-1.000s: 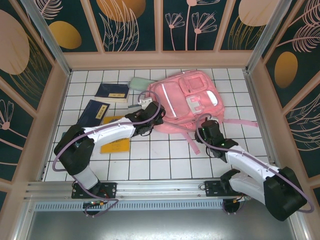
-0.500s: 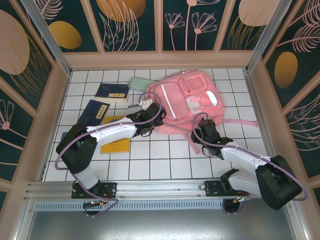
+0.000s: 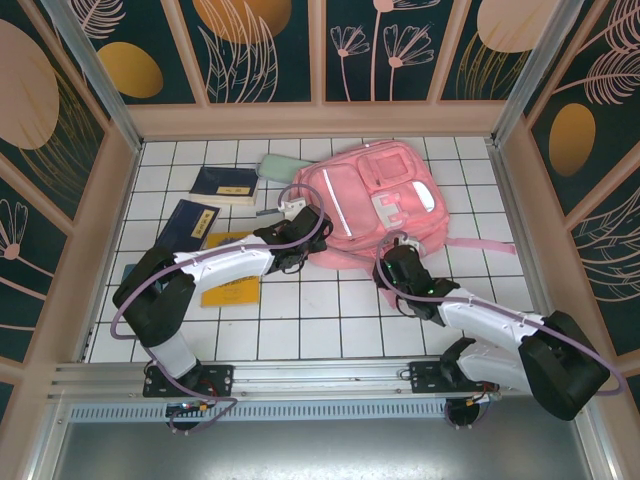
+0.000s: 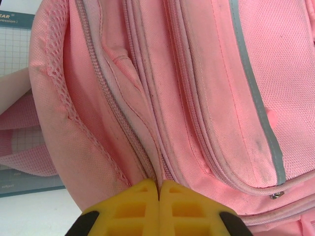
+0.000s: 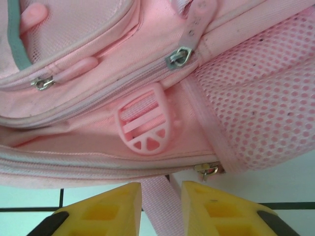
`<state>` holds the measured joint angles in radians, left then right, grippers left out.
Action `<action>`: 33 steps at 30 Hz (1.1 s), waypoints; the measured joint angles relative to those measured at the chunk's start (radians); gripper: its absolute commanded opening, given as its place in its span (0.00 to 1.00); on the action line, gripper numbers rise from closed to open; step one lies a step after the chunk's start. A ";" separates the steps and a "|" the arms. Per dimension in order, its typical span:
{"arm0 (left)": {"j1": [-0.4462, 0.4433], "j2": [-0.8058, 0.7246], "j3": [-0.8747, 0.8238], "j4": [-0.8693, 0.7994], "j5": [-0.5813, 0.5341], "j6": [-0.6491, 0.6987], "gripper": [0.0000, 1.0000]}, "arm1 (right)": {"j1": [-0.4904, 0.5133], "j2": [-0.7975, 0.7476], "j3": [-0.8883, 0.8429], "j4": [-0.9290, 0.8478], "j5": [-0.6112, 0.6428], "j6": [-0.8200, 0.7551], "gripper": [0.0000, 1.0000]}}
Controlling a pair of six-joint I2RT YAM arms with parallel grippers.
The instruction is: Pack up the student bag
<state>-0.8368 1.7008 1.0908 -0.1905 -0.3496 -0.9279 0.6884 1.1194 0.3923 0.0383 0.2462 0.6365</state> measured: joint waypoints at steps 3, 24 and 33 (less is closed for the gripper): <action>0.000 0.000 0.000 0.000 0.000 0.000 0.00 | 0.000 0.016 -0.008 0.026 0.020 0.004 0.25; 0.000 0.004 0.075 -0.042 -0.008 0.019 0.00 | 0.002 0.014 -0.068 0.095 0.079 0.042 0.25; 0.000 0.004 0.075 -0.050 -0.008 0.019 0.00 | 0.002 0.058 -0.068 0.111 0.124 0.037 0.25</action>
<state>-0.8368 1.7050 1.1656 -0.2401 -0.3573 -0.9092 0.6903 1.1774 0.3244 0.1497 0.3706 0.6731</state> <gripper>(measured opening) 0.062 0.251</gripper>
